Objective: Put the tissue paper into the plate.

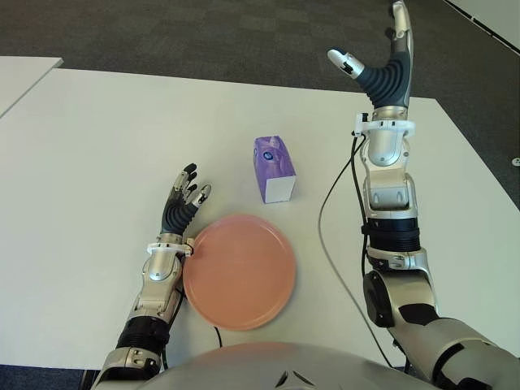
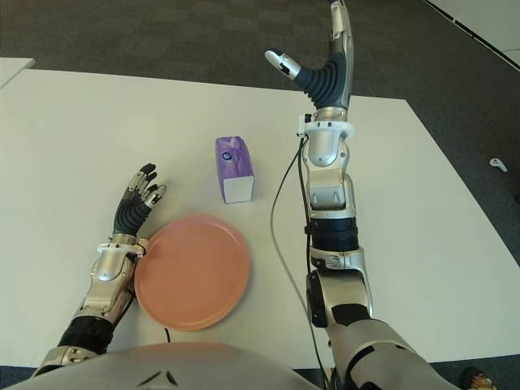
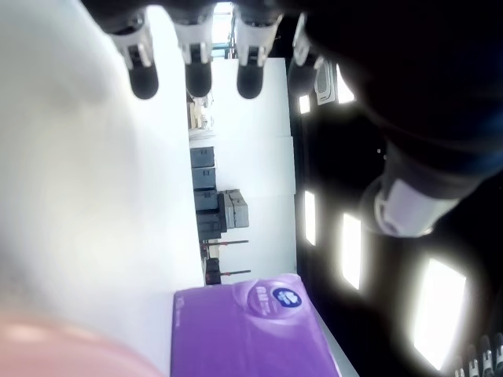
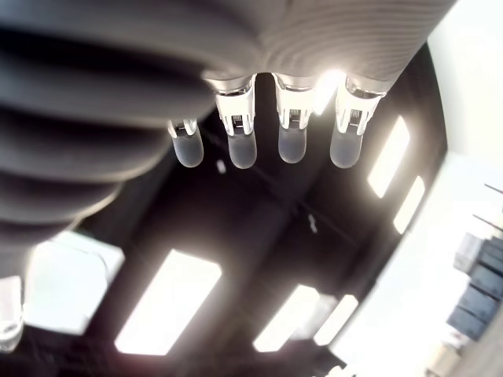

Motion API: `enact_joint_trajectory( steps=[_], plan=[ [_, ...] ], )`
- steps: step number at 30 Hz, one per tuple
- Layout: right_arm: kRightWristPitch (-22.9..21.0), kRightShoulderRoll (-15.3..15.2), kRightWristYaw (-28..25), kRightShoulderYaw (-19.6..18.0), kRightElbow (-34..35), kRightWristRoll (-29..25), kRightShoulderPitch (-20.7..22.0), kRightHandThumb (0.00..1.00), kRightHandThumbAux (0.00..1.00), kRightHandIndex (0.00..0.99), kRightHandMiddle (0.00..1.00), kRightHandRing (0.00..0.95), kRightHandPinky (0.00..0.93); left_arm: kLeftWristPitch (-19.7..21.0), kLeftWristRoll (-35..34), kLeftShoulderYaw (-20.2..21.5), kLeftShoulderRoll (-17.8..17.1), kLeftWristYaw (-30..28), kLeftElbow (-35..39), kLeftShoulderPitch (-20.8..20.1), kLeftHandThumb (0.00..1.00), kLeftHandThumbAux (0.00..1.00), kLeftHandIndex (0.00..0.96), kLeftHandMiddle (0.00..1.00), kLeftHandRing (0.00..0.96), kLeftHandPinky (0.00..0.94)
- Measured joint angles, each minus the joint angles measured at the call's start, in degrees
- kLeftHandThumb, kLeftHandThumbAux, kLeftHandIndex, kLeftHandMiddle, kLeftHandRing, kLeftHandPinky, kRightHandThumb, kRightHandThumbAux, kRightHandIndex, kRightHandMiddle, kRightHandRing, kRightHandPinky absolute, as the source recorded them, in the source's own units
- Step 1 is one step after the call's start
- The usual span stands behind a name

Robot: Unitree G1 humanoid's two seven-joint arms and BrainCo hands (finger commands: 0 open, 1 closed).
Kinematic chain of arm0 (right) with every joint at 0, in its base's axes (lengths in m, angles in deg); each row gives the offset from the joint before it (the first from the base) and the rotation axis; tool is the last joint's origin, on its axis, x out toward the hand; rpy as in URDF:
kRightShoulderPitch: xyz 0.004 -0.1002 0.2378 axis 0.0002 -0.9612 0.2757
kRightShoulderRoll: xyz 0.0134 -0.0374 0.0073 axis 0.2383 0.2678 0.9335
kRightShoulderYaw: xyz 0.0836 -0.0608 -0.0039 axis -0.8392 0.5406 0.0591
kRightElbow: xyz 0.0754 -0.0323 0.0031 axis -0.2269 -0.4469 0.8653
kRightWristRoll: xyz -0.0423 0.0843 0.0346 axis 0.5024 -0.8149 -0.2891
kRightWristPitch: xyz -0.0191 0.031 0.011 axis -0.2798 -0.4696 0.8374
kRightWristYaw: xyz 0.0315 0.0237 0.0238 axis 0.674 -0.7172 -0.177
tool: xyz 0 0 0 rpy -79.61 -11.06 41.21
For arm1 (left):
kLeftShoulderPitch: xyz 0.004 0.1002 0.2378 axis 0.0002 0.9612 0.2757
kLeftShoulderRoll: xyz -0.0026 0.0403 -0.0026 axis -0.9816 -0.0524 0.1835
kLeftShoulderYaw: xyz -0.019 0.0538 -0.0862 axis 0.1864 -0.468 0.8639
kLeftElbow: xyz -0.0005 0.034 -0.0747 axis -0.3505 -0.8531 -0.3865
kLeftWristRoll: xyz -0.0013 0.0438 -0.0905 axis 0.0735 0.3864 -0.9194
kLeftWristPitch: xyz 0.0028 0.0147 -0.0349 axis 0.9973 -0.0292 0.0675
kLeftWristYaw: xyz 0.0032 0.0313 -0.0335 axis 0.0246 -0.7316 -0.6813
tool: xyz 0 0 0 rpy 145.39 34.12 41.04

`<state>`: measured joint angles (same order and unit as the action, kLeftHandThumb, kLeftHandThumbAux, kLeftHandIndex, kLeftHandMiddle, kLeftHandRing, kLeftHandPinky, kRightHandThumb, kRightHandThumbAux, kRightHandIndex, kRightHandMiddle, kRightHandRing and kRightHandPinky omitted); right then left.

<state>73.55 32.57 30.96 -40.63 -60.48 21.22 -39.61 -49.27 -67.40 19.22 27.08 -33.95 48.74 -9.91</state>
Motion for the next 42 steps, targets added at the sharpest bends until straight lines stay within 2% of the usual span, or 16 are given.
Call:
enact_joint_trajectory(
  steps=[3,9,25,26,29,36,42],
  plan=[
    [-2.84,-0.01,-2.10,0.55,1.50,0.03,0.51,0.163,0.509,0.000,0.000,0.000,0.000,0.00,0.00,0.12,0.29,0.00,-0.15,-0.01,0.000,0.558,0.000,0.000,0.000,0.000],
    [-5.08,0.38,-3.61,1.50,2.74,0.02,0.46,0.164,0.508,0.000,0.000,0.000,0.000,0.00,0.04,0.33,0.81,0.02,-0.10,-0.26,0.000,0.537,0.000,0.000,0.000,0.000],
    [-6.28,-0.11,-4.47,1.14,5.04,-0.10,-0.19,0.164,0.507,0.000,0.000,0.000,0.000,0.51,0.16,0.38,1.20,0.62,0.37,0.12,0.000,0.516,0.000,0.000,0.000,0.000],
    [-6.28,-0.15,-4.64,1.20,4.76,-0.15,-0.12,0.150,0.489,0.039,0.015,0.000,0.000,0.48,0.16,0.39,1.21,0.67,0.48,0.08,0.000,0.520,0.000,0.000,0.000,0.000],
    [-6.25,-0.74,-10.77,2.76,0.27,-1.28,2.51,0.125,0.464,0.068,0.020,0.000,0.000,-0.28,0.06,0.64,1.08,0.72,1.13,-0.22,0.000,0.533,0.000,0.000,0.000,0.000],
    [-7.62,-2.42,-26.07,8.67,-13.11,-2.30,9.52,0.101,0.418,0.028,0.002,0.000,0.000,-0.66,0.07,0.58,1.38,0.72,1.14,-0.36,0.000,0.534,0.000,0.000,0.000,0.000],
    [-6.24,-2.34,-32.46,14.10,-26.55,-1.46,15.49,0.133,0.369,0.010,0.000,0.000,0.000,-1.09,0.14,0.47,1.89,0.72,1.14,-0.43,0.000,0.538,0.000,0.000,0.000,0.000]
  ],
)
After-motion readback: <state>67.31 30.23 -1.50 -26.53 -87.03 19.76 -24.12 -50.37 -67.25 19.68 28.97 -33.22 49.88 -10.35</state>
